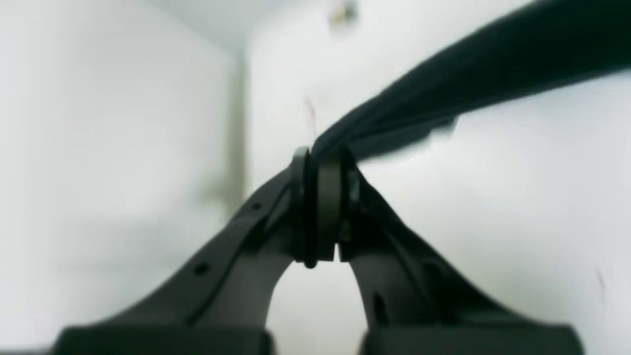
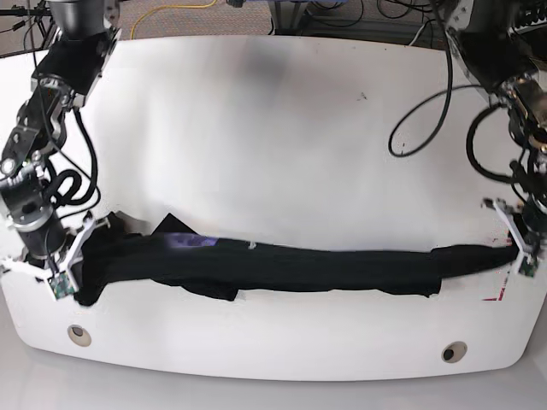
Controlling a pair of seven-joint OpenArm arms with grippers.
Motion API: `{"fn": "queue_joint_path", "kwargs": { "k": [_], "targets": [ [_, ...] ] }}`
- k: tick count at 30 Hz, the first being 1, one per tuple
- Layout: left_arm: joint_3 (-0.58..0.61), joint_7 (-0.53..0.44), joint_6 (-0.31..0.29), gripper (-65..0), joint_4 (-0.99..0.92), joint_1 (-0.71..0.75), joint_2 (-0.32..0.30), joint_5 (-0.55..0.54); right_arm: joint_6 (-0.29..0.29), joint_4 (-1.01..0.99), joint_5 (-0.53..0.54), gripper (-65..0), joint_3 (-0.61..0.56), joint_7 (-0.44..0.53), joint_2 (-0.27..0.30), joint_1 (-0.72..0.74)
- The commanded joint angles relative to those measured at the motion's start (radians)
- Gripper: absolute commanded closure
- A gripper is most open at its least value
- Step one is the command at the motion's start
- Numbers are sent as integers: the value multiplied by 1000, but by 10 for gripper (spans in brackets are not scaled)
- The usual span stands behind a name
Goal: Fold the T-shirt properly
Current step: 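Lower the held shirt edge with both grippers onto the table, then drag the held shirt edge with both grippers away from the table edge, flattening it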
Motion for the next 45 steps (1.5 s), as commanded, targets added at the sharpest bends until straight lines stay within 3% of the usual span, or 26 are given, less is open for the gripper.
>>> {"fn": "queue_joint_path", "kwargs": {
  "k": [1, 12, 17, 24, 28, 34, 45],
  "targets": [
    [-43, -9, 2, 0, 15, 89, 2, 7, -8, 15, -18, 0, 40, 1, -7, -51],
    [-158, -15, 2, 0, 15, 431, 5, 7, 19, 15, -18, 0, 106, 7, -87, -350],
    [-202, -25, 2, 0, 13, 532, 12, 8, 19, 15, -20, 0, 132, 58, -128, -471],
    [-219, -118, 2, 0, 5, 658, 18, 13, 19, 15, -20, 0, 135, 130, -156, -635],
    [-214, -180, 2, 0, -2, 671, 18, 16, 19, 15, -21, 0, 135, 168, -195, -686],
    [-125, -189, 2, 0, -18, 602, 12, 22, 18, 1, -24, 0, 135, 205, -219, -698],
    [5, -192, 2, -1, -169, 371, 10, 203, 17, -65, -24, 0, 135, 210, -217, -654]
  ]
}}
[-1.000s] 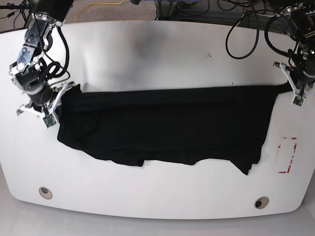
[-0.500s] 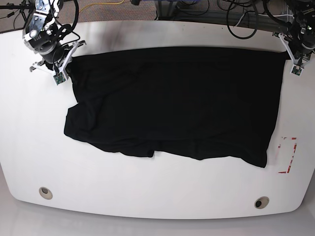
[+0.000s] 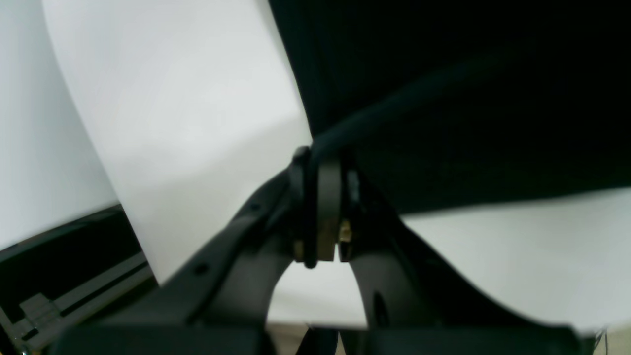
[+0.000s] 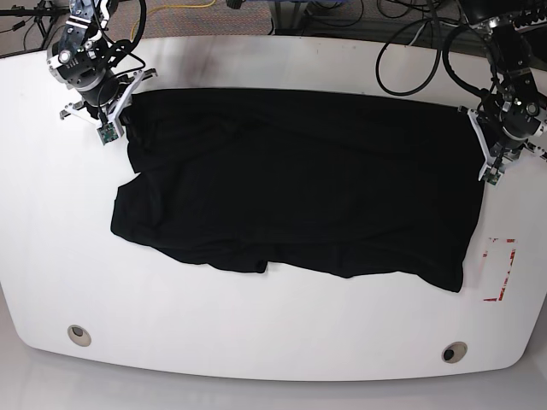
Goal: Fold the T-shirt properly
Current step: 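Drag the held shirt edge with both grippers away from the table edge, flattening it, then adjust both grippers along the shirt edge, pulling it taut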
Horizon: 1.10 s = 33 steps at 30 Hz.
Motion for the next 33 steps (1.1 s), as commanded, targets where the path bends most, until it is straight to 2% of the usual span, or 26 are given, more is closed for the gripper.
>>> {"fn": "queue_joint_path", "kwargs": {
  "k": [1, 9, 16, 22, 24, 27, 32, 33],
  "targets": [
    [0, -2, 4, -1, -44, -48, -16, 36, -7, -22, 5, 0, 6, 23, 17, 19],
    [27, -38, 4, -3, -168, -119, -57, 43, -7, -100, 5, 0, 6, 63, 36, 48],
    [61, -123, 4, -4, -251, -133, -58, 44, -7, -155, 5, 0, 5, 69, 40, 79],
    [101, -130, 4, -8, -313, -174, -58, 44, -7, -192, 5, -2, -2, 93, 40, 84],
    [107, -130, 4, -33, -333, -182, -58, 44, -9, -198, 5, -10, -2, 101, 40, 91],
    [107, -132, 4, -115, -356, -202, -57, 44, -9, -203, 5, -73, 1, 104, 40, 99],
    [107, -135, 4, -312, -365, -226, -55, 44, -9, -189, 5, -323, 3, 104, 39, 102],
    [107, -135, 4, -364, -363, -237, -55, 44, -9, -169, 5, -404, 5, 104, 39, 103]
  ]
}}
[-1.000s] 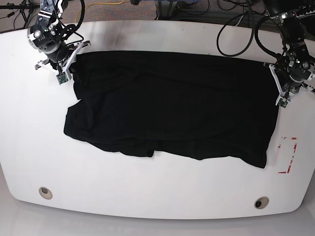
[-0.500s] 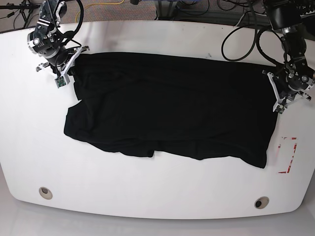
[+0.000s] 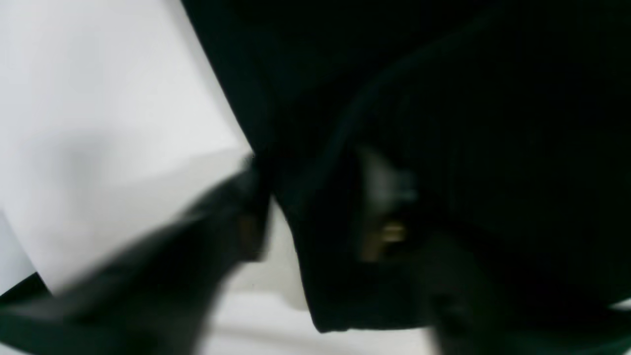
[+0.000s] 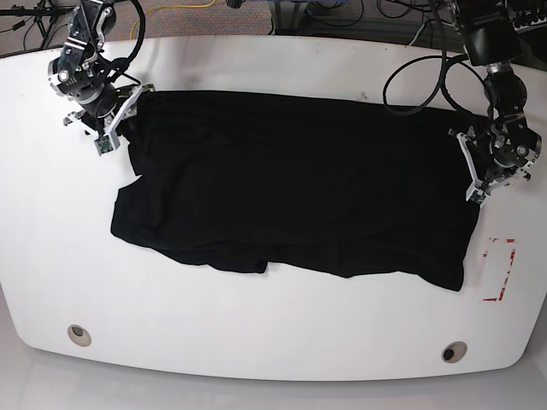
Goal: Fold the T-shirt properly
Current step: 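Adjust both grippers along the shirt edge, pulling it taut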
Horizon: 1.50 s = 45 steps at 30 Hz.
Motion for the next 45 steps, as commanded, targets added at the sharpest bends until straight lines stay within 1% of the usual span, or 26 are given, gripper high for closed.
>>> {"fn": "queue_joint_path", "kwargs": {
  "k": [1, 2, 3, 5, 7, 11, 15, 19, 21, 23, 27, 29, 31, 34, 35, 36, 37, 39, 42, 45],
  "targets": [
    [-5, -9, 6, -378, 19, -36, -18, -2, -5, 51, 6, -430, 8, 22, 13, 4],
    [-6, -9, 6, -399, 19, -47, -18, -2, -5, 69, 6, -491, 8, 22, 12, 4],
    [-6, -9, 6, -404, 19, -56, -19, -2, -5, 86, 8, -539, 8, 22, 10, 4],
    [-8, -8, 6, -401, 19, -73, -19, -2, -5, 125, 8, -609, 8, 20, 7, 4],
    [-8, 2, 6, -401, 31, -88, -21, -4, -5, 158, 9, -648, 8, 20, 2, 1],
    [-14, 40, 6, -401, 112, -104, -21, -5, -5, 220, 6, -650, 10, 20, -28, 0],
    [-32, 72, 6, -406, 235, -102, -21, -8, -1, 263, 11, -650, 10, 20, -41, -5],
    [-58, 88, 6, -404, 326, -78, -10, -8, -1, 272, 9, -645, 10, 20, -88, -6],
    [-68, 86, 6, -404, 358, -45, 7, -8, -1, 272, 8, -629, 10, 20, -106, -8],
    [-77, 77, 6, -403, 387, -12, 30, -8, -1, 270, 8, -598, 10, 20, -123, -20],
    [-86, 45, 6, -401, 411, 71, 56, -4, -1, 270, 9, -518, 10, 20, -137, -48],
    [-88, 25, 6, -389, 408, 104, 59, -4, -1, 266, 11, -474, 10, 20, -142, -51],
    [-88, -3, 6, -351, 399, 134, 59, -4, -1, 261, 8, -422, 11, 23, -151, -51],
    [-88, -47, 6, -250, 362, 179, 59, -4, -1, 244, 6, -330, 11, 23, -148, -53],
    [-88, -63, 6, -206, 342, 189, 59, -4, -1, 240, 6, -298, 11, 25, -140, -53],
    [-86, -67, 6, -193, 336, 191, 59, -4, -1, 238, 6, -287, 11, 25, -136, -53],
    [-86, -90, 6, -154, 312, 199, 59, -2, -1, 224, 8, -250, 21, 25, -126, -53],
    [-88, -107, 6, -136, 279, 200, 59, -2, -1, 206, 8, -216, 39, 25, -122, -46],
    [-88, -124, 6, -139, 229, 197, 59, -2, -1, 149, 8, -173, 71, 26, -120, -19],
    [-88, -127, 6, -137, 194, 194, 59, -2, -1, 86, 6, -155, 99, 26, -105, 6]
  ]
}}
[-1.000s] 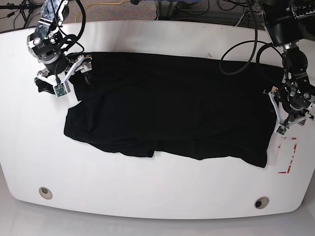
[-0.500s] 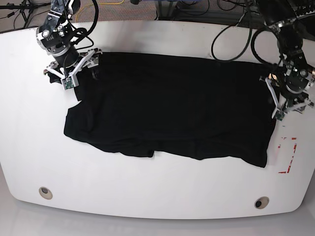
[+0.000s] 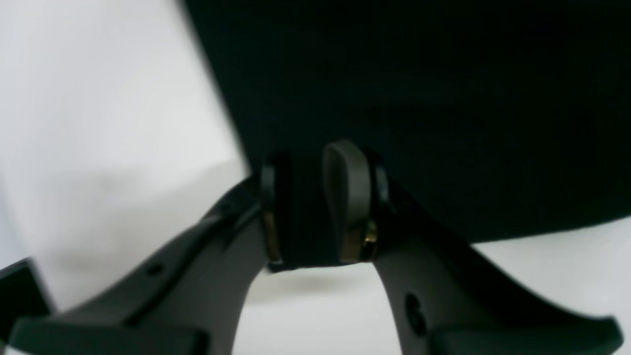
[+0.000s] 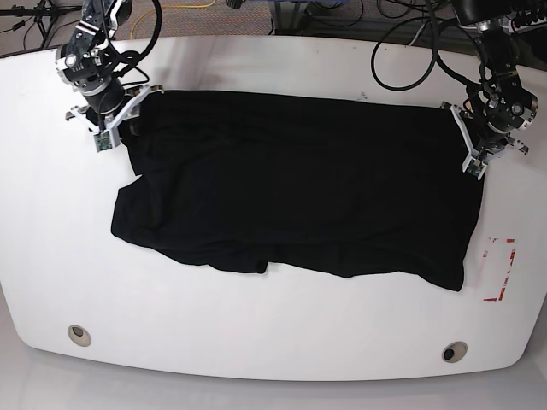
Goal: Fold the T-shirt properly
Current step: 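Adjust both grippers along the shirt edge, pulling it taut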
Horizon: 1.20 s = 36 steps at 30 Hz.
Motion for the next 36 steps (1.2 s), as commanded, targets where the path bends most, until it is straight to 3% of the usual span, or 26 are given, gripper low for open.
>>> {"fn": "queue_joint_path", "kwargs": {
  "k": [1, 6, 21, 31, 36],
  "targets": [
    [-4, -15, 6, -137, -11, -14, -14, -6, -1, -44, 16, -151, 17, 19, 36, 23],
    [3, -10, 6, -137, -31, -7, -14, -4, -1, -143, 20, -147, 20, 33, 82, 31],
    [-3, -7, 6, -139, 24, 202, -14, -6, -1, -180, 19, -149, 20, 65, 125, -78],
    [-4, -6, 6, -139, 116, 343, -12, -7, -1, -62, 19, -151, 23, 60, 137, -178],
    [-4, 54, 6, -139, 154, 365, -12, -7, -1, 10, 16, -152, 23, 45, 136, -207]
  ]
}}
